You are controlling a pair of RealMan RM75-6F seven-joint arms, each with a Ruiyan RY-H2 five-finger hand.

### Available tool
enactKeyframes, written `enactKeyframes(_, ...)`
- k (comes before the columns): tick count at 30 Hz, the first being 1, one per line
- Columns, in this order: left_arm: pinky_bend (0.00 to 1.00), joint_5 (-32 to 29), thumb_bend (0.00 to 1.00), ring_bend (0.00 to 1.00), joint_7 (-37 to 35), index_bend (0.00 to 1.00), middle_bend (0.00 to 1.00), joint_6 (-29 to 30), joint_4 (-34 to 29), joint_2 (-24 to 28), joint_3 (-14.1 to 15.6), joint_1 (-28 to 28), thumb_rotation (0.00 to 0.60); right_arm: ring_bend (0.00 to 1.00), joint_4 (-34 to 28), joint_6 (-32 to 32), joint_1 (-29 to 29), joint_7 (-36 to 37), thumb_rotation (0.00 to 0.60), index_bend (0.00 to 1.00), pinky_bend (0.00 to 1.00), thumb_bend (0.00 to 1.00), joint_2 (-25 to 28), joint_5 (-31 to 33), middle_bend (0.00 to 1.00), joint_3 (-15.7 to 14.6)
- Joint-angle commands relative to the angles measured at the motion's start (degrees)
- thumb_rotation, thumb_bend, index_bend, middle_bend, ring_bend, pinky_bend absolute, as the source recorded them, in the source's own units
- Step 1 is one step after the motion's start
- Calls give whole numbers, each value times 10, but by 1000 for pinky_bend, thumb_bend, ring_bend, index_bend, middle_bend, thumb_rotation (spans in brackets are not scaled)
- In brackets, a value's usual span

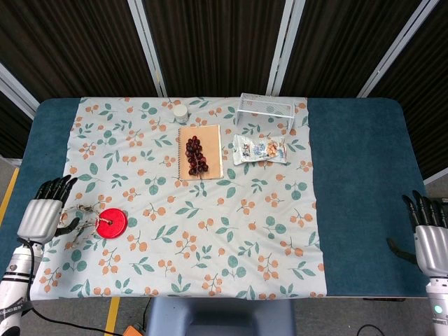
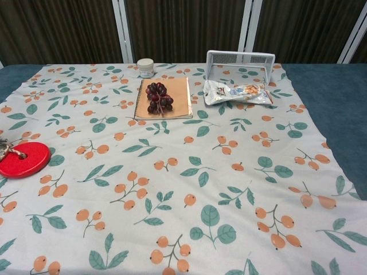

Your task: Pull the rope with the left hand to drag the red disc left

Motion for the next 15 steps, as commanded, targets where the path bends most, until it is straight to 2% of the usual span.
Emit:
enactKeyframes(1, 71, 21, 276, 0, -13, 0, 0, 6, -14, 15, 2, 4, 600, 0, -3, -1, 1, -2, 600, 0, 0, 351, 0, -1, 0, 0)
enactKeyframes(4, 60, 19, 286, 0, 2, 0, 0, 13, -22, 24, 0, 10, 600, 0, -7, 1, 2, -1, 600, 0, 0, 351, 2, -4, 0, 0)
enactKeyframes(7, 46, 17, 339, 0, 2, 0, 0, 33, -27, 36, -2, 26, 600, 0, -13, 7, -1, 2, 600, 0, 0, 351, 6, -8, 0, 0)
enactKeyframes(11, 43, 21, 392, 0, -19, 0, 0, 75, 0, 36, 0, 59, 600, 0, -21, 15, -3, 3, 600, 0, 0, 351, 12, -11, 0, 0)
enactKeyframes(15, 44, 10, 398, 0, -56, 0, 0, 85, 27, 30, -1, 83, 600, 0, -23, 13, 0, 0, 600, 0, 0, 351, 13, -11, 0, 2)
